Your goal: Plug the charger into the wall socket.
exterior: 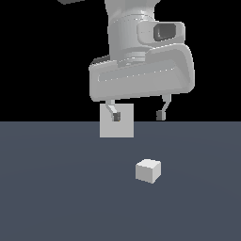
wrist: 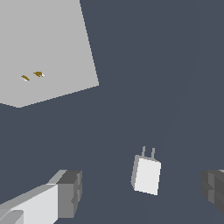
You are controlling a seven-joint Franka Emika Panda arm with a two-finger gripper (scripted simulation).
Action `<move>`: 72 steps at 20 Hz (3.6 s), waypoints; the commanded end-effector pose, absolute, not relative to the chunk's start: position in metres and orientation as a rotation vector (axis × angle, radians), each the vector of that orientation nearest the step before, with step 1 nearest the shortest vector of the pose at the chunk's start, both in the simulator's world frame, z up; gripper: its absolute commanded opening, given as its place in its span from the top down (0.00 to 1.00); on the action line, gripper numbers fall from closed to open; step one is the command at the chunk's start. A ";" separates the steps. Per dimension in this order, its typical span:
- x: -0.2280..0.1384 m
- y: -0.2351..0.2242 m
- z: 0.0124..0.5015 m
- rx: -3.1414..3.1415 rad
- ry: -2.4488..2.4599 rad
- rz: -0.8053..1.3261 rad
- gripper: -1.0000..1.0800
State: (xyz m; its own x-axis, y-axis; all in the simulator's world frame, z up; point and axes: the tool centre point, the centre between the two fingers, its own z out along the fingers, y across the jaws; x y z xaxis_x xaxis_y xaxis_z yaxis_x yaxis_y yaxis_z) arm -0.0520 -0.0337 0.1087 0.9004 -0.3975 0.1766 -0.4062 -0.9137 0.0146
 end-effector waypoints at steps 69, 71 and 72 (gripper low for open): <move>-0.035 -0.009 0.073 3.055 -0.440 0.349 1.00; -0.029 -0.003 0.081 3.069 -0.373 0.350 1.00; -0.027 0.001 0.084 3.075 -0.343 0.350 1.00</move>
